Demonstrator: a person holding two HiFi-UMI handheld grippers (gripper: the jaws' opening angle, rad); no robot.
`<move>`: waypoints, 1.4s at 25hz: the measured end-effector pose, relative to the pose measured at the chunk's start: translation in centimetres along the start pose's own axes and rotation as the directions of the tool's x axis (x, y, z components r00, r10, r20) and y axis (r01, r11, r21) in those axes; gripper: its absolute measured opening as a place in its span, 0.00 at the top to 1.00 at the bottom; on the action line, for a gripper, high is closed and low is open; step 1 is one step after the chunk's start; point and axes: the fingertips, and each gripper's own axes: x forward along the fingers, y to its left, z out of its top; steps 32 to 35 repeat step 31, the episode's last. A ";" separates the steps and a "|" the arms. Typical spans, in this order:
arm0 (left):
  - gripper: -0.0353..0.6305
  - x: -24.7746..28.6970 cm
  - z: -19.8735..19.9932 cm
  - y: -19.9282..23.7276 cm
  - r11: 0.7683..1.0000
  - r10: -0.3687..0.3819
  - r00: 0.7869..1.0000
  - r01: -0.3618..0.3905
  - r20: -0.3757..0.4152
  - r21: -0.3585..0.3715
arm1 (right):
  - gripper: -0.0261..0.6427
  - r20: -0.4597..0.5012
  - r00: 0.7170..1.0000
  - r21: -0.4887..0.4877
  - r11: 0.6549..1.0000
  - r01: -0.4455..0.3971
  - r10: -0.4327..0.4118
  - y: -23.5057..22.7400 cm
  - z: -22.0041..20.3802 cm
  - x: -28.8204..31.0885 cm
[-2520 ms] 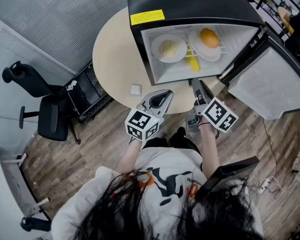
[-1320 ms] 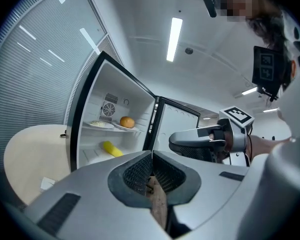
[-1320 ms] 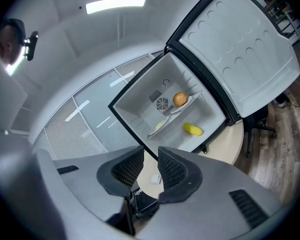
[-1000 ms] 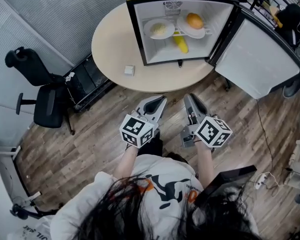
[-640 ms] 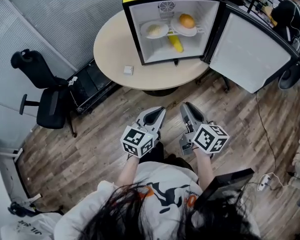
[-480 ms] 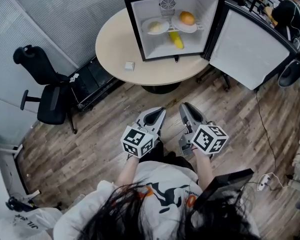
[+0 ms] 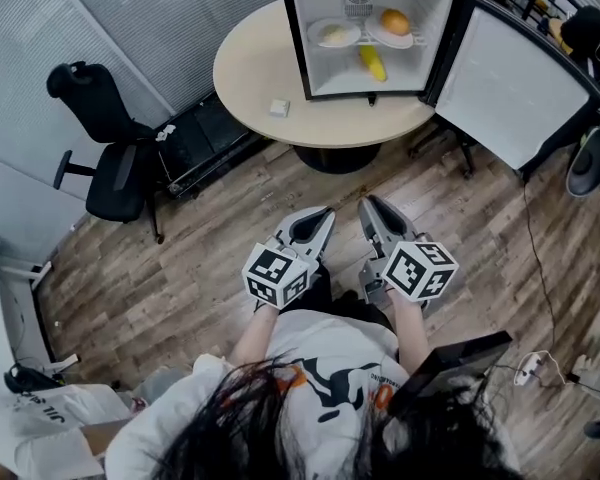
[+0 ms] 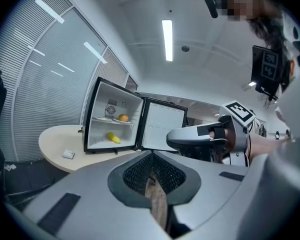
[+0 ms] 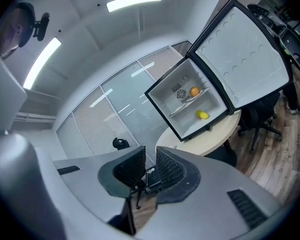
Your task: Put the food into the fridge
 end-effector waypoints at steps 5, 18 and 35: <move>0.93 -1.2 0.4 0.5 1.000 0.030 0.999 -0.030 0.022 -0.001 | 0.85 -0.018 1.000 -0.044 0.999 -0.015 0.014 1.2 -0.4 0.3; 0.93 -1.4 0.3 0.4 1.000 0.020 1.000 -0.020 0.021 0.015 | 0.86 -0.014 1.000 -0.100 0.995 -0.005 0.004 1.6 -0.3 0.5; 0.92 -0.8 1.1 1.6 0.999 0.028 0.999 -0.029 0.024 0.043 | 0.86 -0.009 1.000 -0.108 0.994 -0.030 0.029 1.5 0.6 2.7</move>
